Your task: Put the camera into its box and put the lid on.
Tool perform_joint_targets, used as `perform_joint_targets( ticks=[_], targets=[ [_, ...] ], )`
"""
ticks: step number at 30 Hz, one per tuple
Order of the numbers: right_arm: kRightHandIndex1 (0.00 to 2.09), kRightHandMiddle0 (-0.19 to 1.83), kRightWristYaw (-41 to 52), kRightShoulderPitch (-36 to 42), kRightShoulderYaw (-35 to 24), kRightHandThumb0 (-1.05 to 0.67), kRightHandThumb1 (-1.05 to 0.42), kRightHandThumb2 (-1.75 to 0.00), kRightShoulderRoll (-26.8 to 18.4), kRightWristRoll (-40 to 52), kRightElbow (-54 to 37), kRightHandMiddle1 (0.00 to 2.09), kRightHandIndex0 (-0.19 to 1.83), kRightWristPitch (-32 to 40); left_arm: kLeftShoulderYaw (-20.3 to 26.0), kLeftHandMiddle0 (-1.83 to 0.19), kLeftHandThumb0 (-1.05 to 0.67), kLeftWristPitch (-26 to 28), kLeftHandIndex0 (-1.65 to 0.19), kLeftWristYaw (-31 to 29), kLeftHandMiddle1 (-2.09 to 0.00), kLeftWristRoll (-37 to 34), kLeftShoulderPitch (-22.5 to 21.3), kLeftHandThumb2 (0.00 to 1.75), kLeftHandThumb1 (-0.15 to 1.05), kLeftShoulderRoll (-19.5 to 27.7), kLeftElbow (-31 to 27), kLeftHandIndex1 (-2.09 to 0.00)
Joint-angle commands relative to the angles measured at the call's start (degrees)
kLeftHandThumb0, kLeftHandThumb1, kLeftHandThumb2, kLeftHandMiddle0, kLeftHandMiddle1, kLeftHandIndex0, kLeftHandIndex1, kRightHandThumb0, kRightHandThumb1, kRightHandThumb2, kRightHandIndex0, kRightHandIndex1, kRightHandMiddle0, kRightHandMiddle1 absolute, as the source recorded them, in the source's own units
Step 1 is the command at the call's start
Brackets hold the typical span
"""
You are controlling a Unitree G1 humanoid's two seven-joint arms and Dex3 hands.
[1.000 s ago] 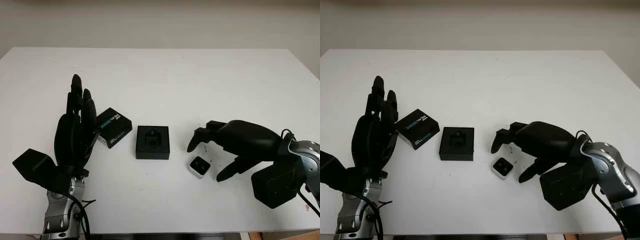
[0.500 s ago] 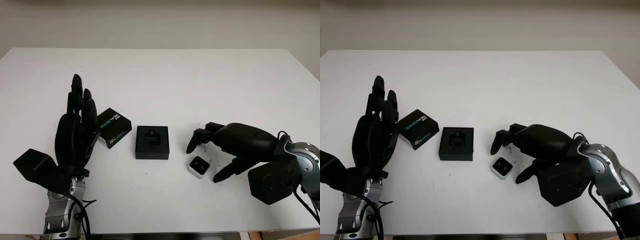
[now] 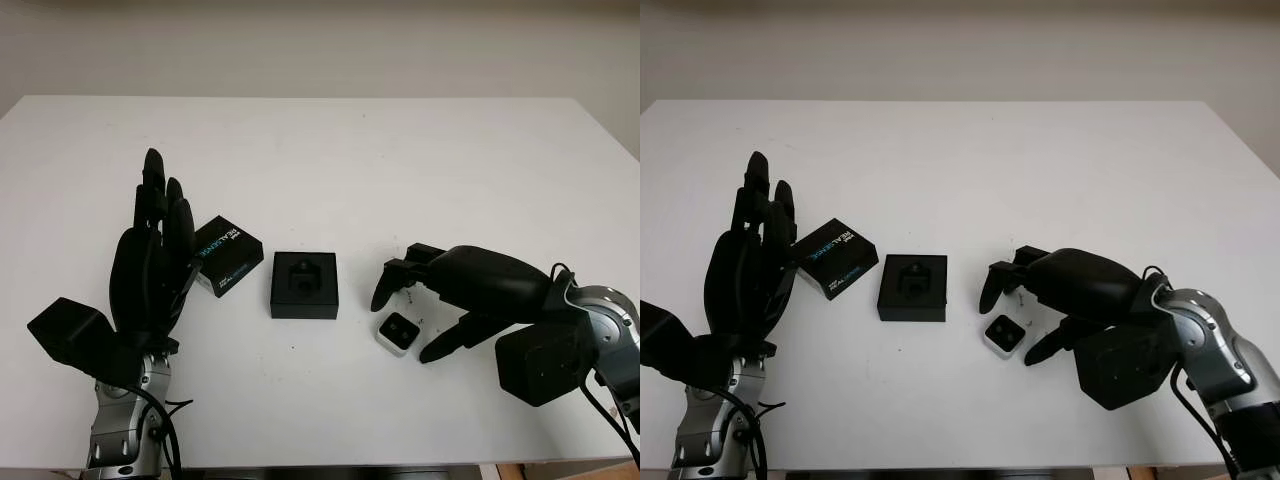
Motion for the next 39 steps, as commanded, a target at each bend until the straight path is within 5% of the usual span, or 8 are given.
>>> perform_joint_targets(
  ticks=[1, 31, 36, 39],
  targets=[
    [1.42, 0.20, -0.07, -0.38, 0.46, -0.34, -0.79, -0.06, 0.48, 0.01, 0.30, 1.26, 0.05, -0.33, -0.09, 0.16, -0.64, -0.19, 0.16, 0.20, -0.05, 0.29, 0.53, 0.55, 1.05, -0.13, -1.10, -0.05],
    [1.54, 0.40, -7.64, -1.80, 2.19, -0.23, -0.89, -0.06, 3.16, -3.51, 7.85, 1.41, 0.26, -7.41, -0.03, 0.15, -0.63, -1.09, 0.15, 0.36, -0.05, 0.58, 1.17, 0.55, 1.05, -0.39, -1.03, -0.06],
    [1.52, 0.31, -8.58, -1.13, 1.16, -0.25, -0.91, -0.06, 4.06, -1.97, 8.23, 1.53, -0.02, -4.37, -0.12, 0.15, -0.64, -0.96, 0.15, 0.88, -0.05, 1.00, 1.53, 0.55, 1.05, -0.48, -1.35, -0.06],
    [1.29, 0.27, -7.87, -0.84, 0.44, -0.26, -0.92, -0.06, 4.82, 0.58, 7.89, 1.61, -0.12, -1.33, -0.22, 0.15, -0.64, -0.64, 0.15, 0.86, -0.05, 0.99, 1.72, 0.55, 1.05, -0.32, -1.59, -0.05]
  ],
)
